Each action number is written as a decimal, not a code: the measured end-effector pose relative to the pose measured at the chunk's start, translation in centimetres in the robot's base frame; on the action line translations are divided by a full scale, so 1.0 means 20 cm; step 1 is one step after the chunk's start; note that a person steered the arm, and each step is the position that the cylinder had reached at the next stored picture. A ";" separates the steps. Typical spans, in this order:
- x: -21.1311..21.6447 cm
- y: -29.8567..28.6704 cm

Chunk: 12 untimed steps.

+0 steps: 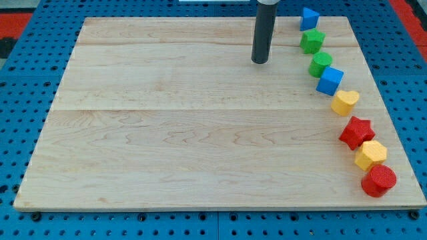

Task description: Point your arm towards top right

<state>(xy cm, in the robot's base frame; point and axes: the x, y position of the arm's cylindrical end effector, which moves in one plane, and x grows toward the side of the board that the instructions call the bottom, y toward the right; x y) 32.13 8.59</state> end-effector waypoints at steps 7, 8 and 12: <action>-0.40 -0.31; -0.64 -0.34; -0.49 -0.20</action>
<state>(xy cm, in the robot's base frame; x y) 22.26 4.67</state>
